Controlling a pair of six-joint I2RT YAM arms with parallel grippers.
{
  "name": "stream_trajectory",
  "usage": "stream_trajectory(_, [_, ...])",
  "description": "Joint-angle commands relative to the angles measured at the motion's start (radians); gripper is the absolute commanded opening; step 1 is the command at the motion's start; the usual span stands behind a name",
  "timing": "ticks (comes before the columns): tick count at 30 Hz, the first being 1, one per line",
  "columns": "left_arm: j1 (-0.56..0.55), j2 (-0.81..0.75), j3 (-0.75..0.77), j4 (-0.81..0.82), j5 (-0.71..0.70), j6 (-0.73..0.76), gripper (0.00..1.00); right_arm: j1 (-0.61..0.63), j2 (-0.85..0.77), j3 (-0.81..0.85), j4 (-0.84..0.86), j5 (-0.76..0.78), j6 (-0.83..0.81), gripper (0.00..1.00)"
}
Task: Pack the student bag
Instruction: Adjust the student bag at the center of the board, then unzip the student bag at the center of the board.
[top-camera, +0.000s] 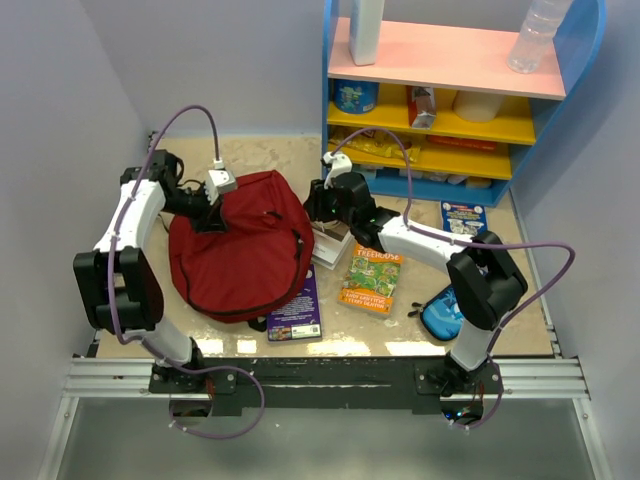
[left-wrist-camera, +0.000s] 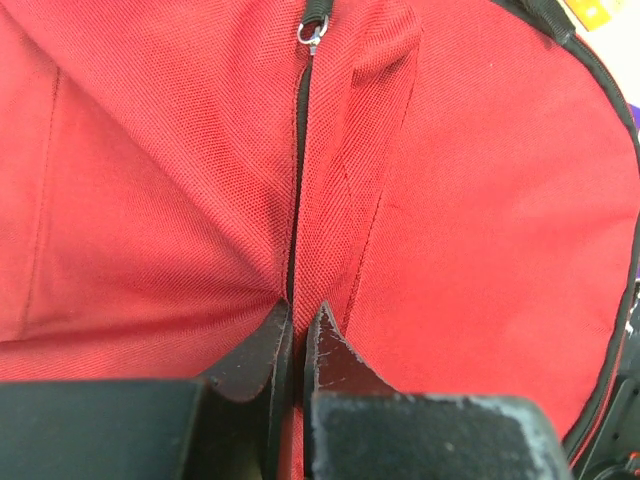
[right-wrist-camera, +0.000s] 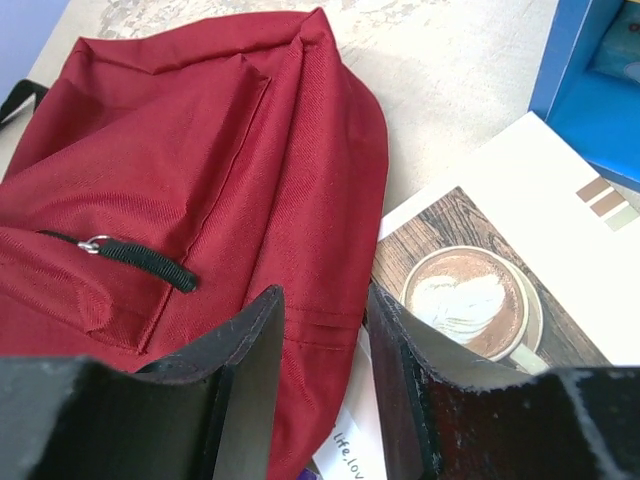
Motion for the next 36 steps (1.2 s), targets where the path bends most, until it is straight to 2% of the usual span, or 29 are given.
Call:
stream_trajectory(1, [0.005,-0.102,-0.049,0.158,0.095,-0.112,0.00,0.000,0.036,0.036,0.004,-0.021,-0.002,0.43])
stream_trajectory(3, [0.005,-0.117,-0.057,0.190,0.086,-0.147,0.00,-0.001,0.056,0.046,0.008,-0.044,0.009,0.43])
stream_trajectory(4, [0.007,-0.120,-0.060,0.206,0.081,-0.163,0.04,0.000,0.068,0.051,0.011,-0.053,0.012,0.43])
stream_trajectory(5, [0.005,-0.120,-0.065,0.219,0.057,-0.180,0.34,0.000,0.090,0.054,0.022,-0.061,0.013,0.43])
stream_trajectory(7, [0.007,-0.123,-0.072,0.261,0.021,-0.229,0.80,-0.001,0.115,0.074,0.024,-0.082,0.016,0.44])
stream_trajectory(8, [0.005,-0.125,-0.071,0.253,0.012,-0.218,1.00,0.000,0.134,0.082,0.025,-0.087,0.016,0.44])
stream_trajectory(12, [0.000,-0.154,-0.040,0.223,0.050,-0.185,1.00,0.000,0.161,0.121,0.025,-0.092,0.018,0.46])
stream_trajectory(15, [-0.065,-0.189,-0.038,0.221,0.066,-0.180,1.00,-0.001,0.171,0.140,0.019,-0.096,0.018,0.48])
stream_trajectory(18, [-0.223,-0.240,-0.086,0.282,0.057,-0.213,1.00,0.000,0.170,0.148,0.011,-0.095,0.021,0.49])
stream_trajectory(19, [-0.313,-0.248,-0.101,0.308,0.052,-0.236,1.00,-0.001,0.168,0.146,0.014,-0.095,0.022,0.50])
stream_trajectory(21, [-0.392,-0.216,-0.100,0.302,0.047,-0.261,0.99,-0.001,0.164,0.138,0.010,-0.092,0.024,0.50])
stream_trajectory(22, [-0.447,-0.196,-0.103,0.298,0.055,-0.260,0.91,0.000,0.153,0.132,0.008,-0.088,0.024,0.50])
stream_trajectory(23, [-0.472,-0.177,-0.107,0.296,0.061,-0.252,0.67,-0.001,0.145,0.117,0.010,-0.084,0.027,0.50])
stream_trajectory(24, [-0.495,-0.147,-0.123,0.325,0.046,-0.275,0.49,0.000,0.136,0.109,0.010,-0.082,0.027,0.50])
stream_trajectory(25, [-0.533,-0.134,-0.129,0.342,0.031,-0.290,0.34,-0.001,0.116,0.097,0.010,-0.079,0.030,0.50])
stream_trajectory(26, [-0.546,-0.125,-0.132,0.345,0.027,-0.287,0.26,0.000,0.107,0.076,0.010,-0.075,0.033,0.50])
stream_trajectory(30, [-0.564,-0.096,-0.147,0.351,0.069,-0.307,0.21,-0.001,0.063,0.025,0.001,-0.065,0.035,0.50])
stream_trajectory(36, [-0.578,-0.122,-0.241,0.422,0.021,-0.356,0.20,-0.019,0.018,-0.023,-0.019,-0.038,0.047,0.50])
